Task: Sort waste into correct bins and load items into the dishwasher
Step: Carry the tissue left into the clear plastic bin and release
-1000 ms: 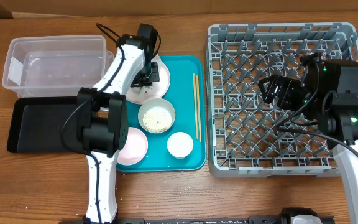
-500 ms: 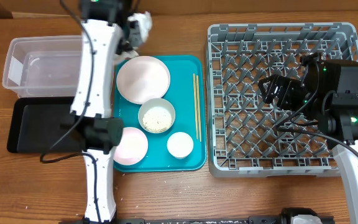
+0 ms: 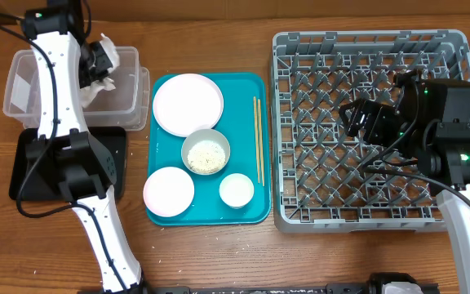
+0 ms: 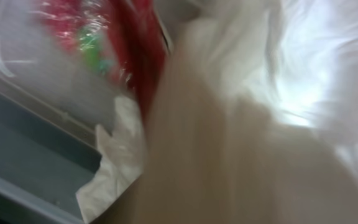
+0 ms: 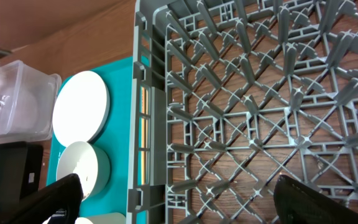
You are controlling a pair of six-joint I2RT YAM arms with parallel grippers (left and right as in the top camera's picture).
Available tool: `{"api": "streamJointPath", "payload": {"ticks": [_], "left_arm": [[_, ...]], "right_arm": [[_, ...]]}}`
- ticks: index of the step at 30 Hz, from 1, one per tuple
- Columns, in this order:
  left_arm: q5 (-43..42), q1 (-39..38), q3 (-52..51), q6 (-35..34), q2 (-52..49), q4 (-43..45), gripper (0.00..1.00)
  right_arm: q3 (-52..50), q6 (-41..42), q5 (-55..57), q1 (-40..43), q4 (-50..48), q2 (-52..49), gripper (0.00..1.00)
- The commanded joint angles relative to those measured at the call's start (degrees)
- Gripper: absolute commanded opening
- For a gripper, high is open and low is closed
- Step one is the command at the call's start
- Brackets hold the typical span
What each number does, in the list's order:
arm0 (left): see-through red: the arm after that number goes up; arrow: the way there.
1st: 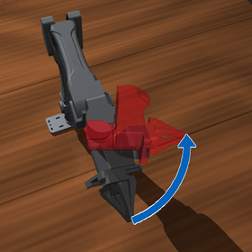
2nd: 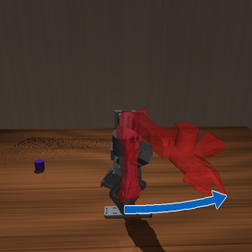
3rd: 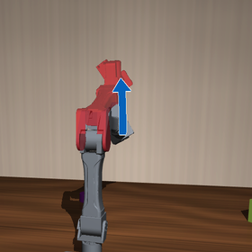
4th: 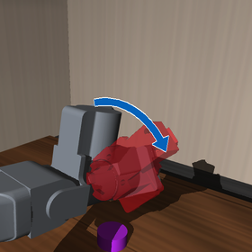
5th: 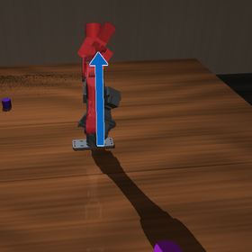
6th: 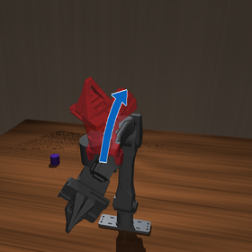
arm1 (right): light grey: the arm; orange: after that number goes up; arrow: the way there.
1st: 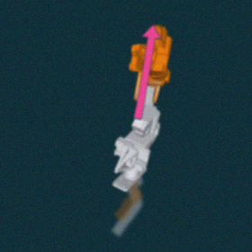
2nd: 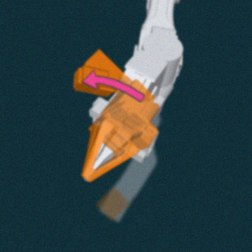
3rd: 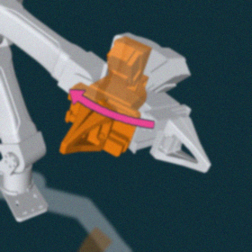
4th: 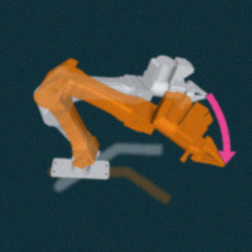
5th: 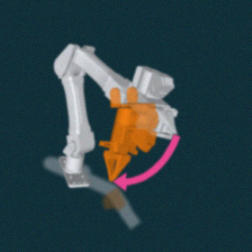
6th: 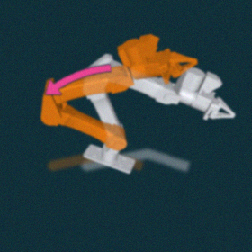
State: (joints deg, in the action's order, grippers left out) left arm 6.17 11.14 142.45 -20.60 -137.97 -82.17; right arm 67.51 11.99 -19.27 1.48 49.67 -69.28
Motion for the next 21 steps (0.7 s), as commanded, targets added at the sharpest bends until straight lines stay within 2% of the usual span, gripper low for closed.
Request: {"api": "streamJointPath", "payload": {"ticks": [1,4,7,10,12,18,21], "left_arm": [[-0.07,-0.07,-2.4,0.5,0.07,1.25,0.66],[-0.09,-0.07,0.04,3.26,0.09,0.28,0.77],[-0.35,-0.13,6.58,7.85,0.11,-4.42,0.82],[-4.57,-0.72,16.7,13.33,0.13,-11.06,0.82],[-7.82,-1.29,23.37,16.2,0.26,-14.67,0.76],[-23.63,-2.91,21.49,16.76,9.18,-14.67,0.76],[-25.16,-5.81,13.66,19.26,14.97,-14.64,0.77]], "right_arm": [[1.2,-0.04,-0.13,0.15,0.28,0.35,1.0],[1.2,-0.04,-0.13,0.15,0.17,0.35,1.0],[1.2,-0.04,-0.13,0.15,0.17,0.35,1.0],[1.2,-0.04,-0.13,0.15,0.2,0.35,1.0],[1.2,-0.04,-0.13,0.15,0.24,0.35,1.0],[1.2,-0.04,-0.13,0.15,1.51,0.37,1.0],[1.2,-0.07,-0.11,0.15,1.66,0.37,1.0]]}}
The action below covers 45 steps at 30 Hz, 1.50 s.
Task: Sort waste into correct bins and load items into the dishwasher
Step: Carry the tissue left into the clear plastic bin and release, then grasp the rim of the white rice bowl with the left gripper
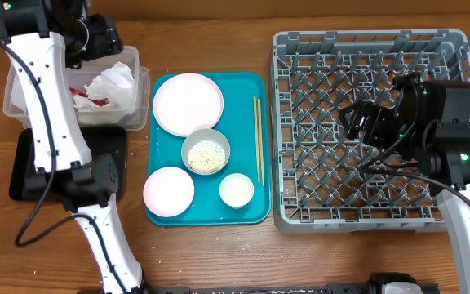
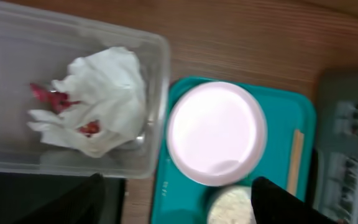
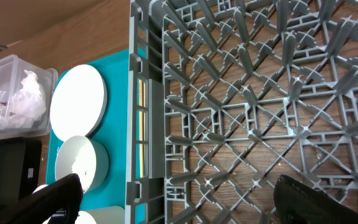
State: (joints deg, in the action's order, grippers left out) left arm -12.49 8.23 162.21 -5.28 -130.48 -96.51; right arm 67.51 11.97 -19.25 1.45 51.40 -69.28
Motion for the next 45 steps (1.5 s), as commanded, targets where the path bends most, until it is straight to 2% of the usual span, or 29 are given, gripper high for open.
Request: {"api": "streamJointPath", "payload": {"ticks": [1,6,9,13,17,25,28,32,37,40,44,45], "left_arm": [[-6.38,-3.76,-8.22,4.31,8.68,-0.31,0.77],[-6.38,-11.78,-30.27,6.12,16.81,-0.31,0.73],[-5.66,-15.47,-39.52,6.62,17.35,-0.26,0.72],[-4.7,-19.08,-49.66,6.08,17.35,4.11,0.69],[-3.63,-23.21,-55.8,1.7,17.35,11.63,0.65],[13.14,-35.08,-64.89,-13.4,17.33,26.93,0.62],[12.83,-35.85,-69.18,-14.71,17.33,31.95,0.58],[10.43,-36.11,-75.69,-15.04,17.33,39.76,0.46],[10.38,-36.13,-80.17,-18.53,17.33,44.78,0.39],[10.36,-36.13,-81.9,-19.26,17.33,46.31,0.31],[10.36,-36.13,-81.96,-19.23,17.33,46.93,0.17],[10.29,-36.13,-81.92,-19.23,17.33,46.99,0.09]], "right_arm": [[1.2,-0.04,-0.13,0.17,-0.04,0.37,1.0],[1.2,-0.02,-0.13,0.17,-0.31,0.35,1.0],[1.2,-0.04,-0.13,0.17,-0.46,0.35,1.0],[1.2,-0.04,-0.13,0.17,-0.5,0.35,1.0],[1.2,-0.02,-0.13,0.17,-0.5,0.35,1.0],[1.2,-0.02,-0.13,0.17,-0.31,0.35,1.0],[1.2,-0.02,-0.13,0.17,-0.28,0.35,1.0],[1.2,-0.02,-0.13,0.17,-0.24,0.35,1.0],[1.2,-0.02,-0.13,0.17,-0.02,0.35,1.0],[1.2,-0.02,-0.13,0.17,-0.04,0.35,1.0],[1.2,-0.02,-0.13,0.17,-0.04,0.35,1.0],[1.2,-0.02,-0.13,0.17,-0.04,0.35,1.0]]}}
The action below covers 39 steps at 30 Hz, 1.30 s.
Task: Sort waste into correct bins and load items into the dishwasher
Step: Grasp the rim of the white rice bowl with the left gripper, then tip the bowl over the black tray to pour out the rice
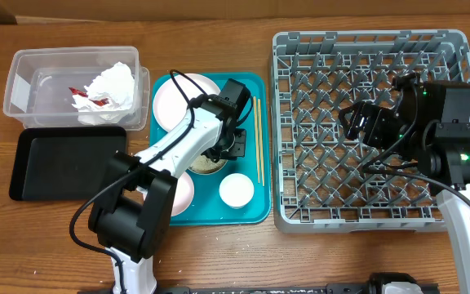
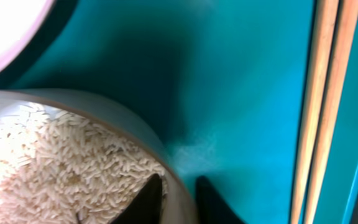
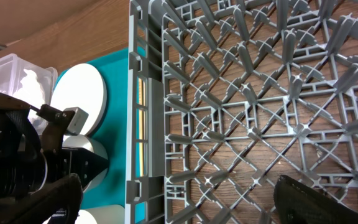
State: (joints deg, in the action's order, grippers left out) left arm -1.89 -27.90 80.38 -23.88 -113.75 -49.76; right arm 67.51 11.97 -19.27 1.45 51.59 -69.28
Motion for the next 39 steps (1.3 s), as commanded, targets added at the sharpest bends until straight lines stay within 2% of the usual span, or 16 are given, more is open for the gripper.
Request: {"api": "streamJointPath", "payload": {"ticks": [1,6,11,17,20,24,27,31,35,39], "left_arm": [[-0.57,0.0,0.0,-0.61,0.61,0.2,0.06],[-0.7,0.02,2.12,-0.48,0.63,-2.27,0.04],[-0.72,0.15,12.52,2.23,0.63,-12.26,0.04],[-2.71,3.85,26.67,5.97,0.66,-24.02,0.04],[-8.24,10.43,31.56,10.16,0.87,-30.62,0.04],[-13.64,17.49,31.61,15.15,1.16,-35.67,0.04],[-18.8,25.11,31.52,22.43,1.18,-41.83,0.04],[-21.62,31.95,31.41,27.47,1.27,-42.88,0.04],[-37.48,41.33,30.34,40.63,1.27,-45.62,0.04],[-42.99,50.73,25.31,46.56,1.38,-46.21,0.05]], "right_arm": [[1.2,-0.02,-0.11,0.17,-0.26,0.35,1.0],[1.2,-0.02,-0.11,0.17,-0.31,0.35,1.0],[1.2,-0.02,-0.09,0.17,-0.66,0.35,1.0],[1.2,-0.02,-0.11,0.17,-0.79,0.35,1.0],[1.2,-0.02,-0.09,0.17,-0.83,0.35,1.0],[1.2,-0.02,-0.11,0.17,-0.92,0.35,1.0],[1.2,-0.02,-0.13,0.17,-0.9,0.35,1.0],[1.2,0.0,-0.13,0.17,-0.87,0.35,1.0],[1.2,0.0,-0.13,0.17,-0.72,0.35,1.0],[1.2,0.0,-0.13,0.17,-0.7,0.35,1.0]]}}
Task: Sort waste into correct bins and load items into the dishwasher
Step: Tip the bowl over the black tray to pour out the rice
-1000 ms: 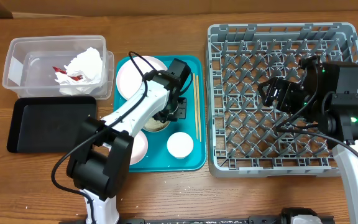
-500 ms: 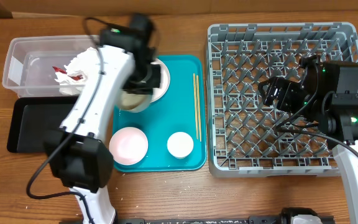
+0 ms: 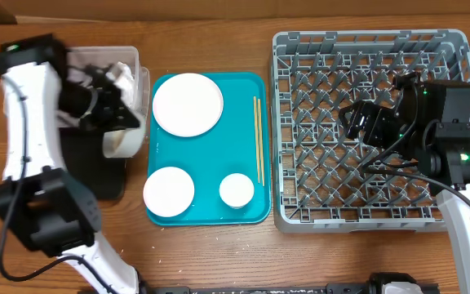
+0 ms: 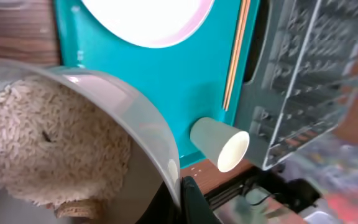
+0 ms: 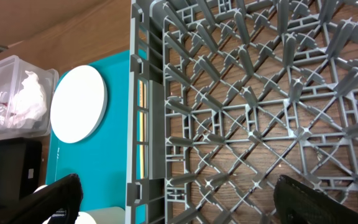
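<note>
A grey bowl of rice [image 4: 55, 143] hangs tilted in my left gripper [image 4: 180, 196], which is shut on its rim. Seen from overhead, the left gripper [image 3: 104, 114] holds the bowl [image 3: 122, 139] on edge over the right end of the black tray [image 3: 113, 178], just in front of the clear bin [image 3: 134, 65]. The rice is still in the bowl. On the teal tray [image 3: 243, 90] lie a large plate [image 3: 188, 104], a small plate [image 3: 169, 191], a cup [image 3: 237, 189] and chopsticks [image 3: 257, 139]. My right gripper [image 3: 365, 122] hovers open over the grey dish rack [image 3: 365, 49].
The clear bin [image 5: 17, 102] holds crumpled tissue and a red scrap. The rack's tall wall [image 5: 148, 124] stands between the right gripper [image 5: 185, 205] and the teal tray. My left arm crosses over the bin and the black tray.
My left gripper was at the rim of the rice bowl on the teal tray. Now it holds the bowl tilted over the black tray, off the teal tray. The right arm has not moved.
My left gripper was down in the clear bin against white tissue. Then it was open above the bin, the tissue lying inside. Then it straddled the rice bowl's rim on the teal tray. Now the bowl is at the black tray. The right gripper stayed over the rack.
</note>
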You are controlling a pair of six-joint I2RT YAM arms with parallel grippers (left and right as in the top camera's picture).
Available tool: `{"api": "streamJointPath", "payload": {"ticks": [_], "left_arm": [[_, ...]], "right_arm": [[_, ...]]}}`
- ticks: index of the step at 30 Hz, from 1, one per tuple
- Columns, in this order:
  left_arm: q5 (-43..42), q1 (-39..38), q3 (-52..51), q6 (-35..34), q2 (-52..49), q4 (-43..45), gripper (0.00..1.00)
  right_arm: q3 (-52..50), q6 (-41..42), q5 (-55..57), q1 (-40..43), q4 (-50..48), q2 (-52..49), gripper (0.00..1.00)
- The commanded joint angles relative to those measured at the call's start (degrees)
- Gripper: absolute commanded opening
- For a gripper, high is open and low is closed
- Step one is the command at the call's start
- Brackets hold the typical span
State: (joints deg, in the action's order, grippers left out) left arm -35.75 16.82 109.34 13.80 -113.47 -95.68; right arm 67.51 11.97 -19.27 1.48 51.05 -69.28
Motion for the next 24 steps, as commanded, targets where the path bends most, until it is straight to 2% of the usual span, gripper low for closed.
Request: {"api": "streamJointPath", "payload": {"ticks": [1,4,7,11,14,18,22,24], "left_arm": [[-11.87,9.25,-6.19,11.61,1.09,-0.22,0.04],[-23.21,18.1,-14.32,19.06,1.09,2.29,0.04],[-33.31,26.12,-22.12,19.47,1.09,9.07,0.04],[-39.63,31.89,-27.32,19.39,1.09,15.02,0.04],[-45.51,35.28,-28.68,17.55,1.07,16.85,0.04],[-54.82,35.93,-28.59,9.68,1.07,16.81,0.04],[-54.86,36.0,-28.59,3.78,1.07,16.5,0.04],[-54.86,36.04,-28.59,3.78,1.09,16.52,0.04]], "right_arm": [[1.2,0.02,-0.15,0.15,-0.15,0.35,1.0],[1.2,0.24,-0.15,0.15,-0.17,0.35,1.0],[1.2,0.24,-0.17,0.15,-0.2,0.35,1.0],[1.2,0.22,-0.22,0.15,-0.17,0.35,1.0],[1.2,0.22,-0.35,0.15,-0.17,0.35,1.0],[1.2,0.22,-0.35,0.15,-0.17,0.35,1.0],[1.2,0.22,-0.35,0.15,-0.15,0.35,1.0],[1.2,0.22,-0.35,0.15,-0.15,0.35,1.0]]}}
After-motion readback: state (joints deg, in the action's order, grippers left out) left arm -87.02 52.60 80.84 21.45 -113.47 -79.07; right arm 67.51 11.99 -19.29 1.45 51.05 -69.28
